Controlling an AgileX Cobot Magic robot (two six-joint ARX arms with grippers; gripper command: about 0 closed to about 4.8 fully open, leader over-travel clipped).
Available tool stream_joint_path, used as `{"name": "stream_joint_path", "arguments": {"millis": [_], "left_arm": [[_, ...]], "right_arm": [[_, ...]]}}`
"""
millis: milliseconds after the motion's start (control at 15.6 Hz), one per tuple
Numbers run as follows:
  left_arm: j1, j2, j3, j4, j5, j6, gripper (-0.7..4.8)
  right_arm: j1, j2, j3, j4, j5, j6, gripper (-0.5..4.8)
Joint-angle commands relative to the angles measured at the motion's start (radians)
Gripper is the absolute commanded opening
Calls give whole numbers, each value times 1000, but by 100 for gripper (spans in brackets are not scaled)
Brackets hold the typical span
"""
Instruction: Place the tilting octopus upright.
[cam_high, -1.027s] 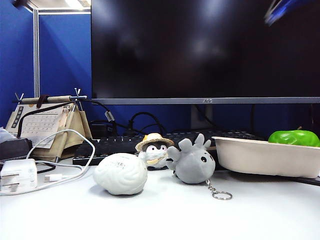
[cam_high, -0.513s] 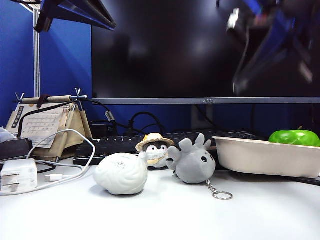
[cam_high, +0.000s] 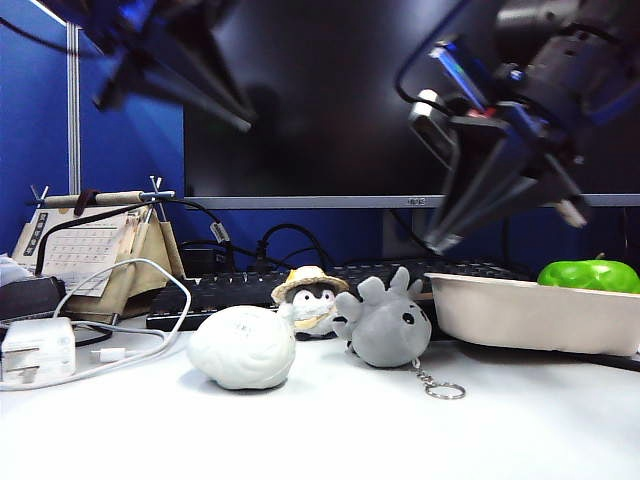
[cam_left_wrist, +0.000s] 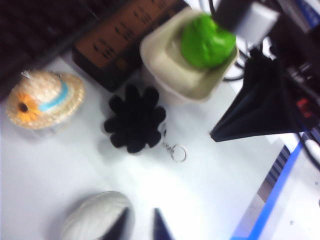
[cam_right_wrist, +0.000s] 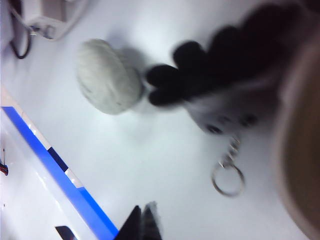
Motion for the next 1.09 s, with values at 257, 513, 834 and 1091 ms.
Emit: {"name": "stream_joint_path", "arguments": {"millis": [257, 513, 834, 1091], "left_arm": [[-37, 127, 3, 36, -19, 7, 62], [-62, 177, 3, 100, -15, 7, 62], [-152, 194, 3, 178, -20, 7, 63], [-206, 200, 3, 205, -70, 8, 108]], "right_arm": [[5, -3, 5, 32, 153, 5, 0], [5, -4, 6, 108, 179, 24, 0], [5, -4, 9, 138, 175, 38, 0], [5, -5, 10, 153, 175, 39, 0]]}}
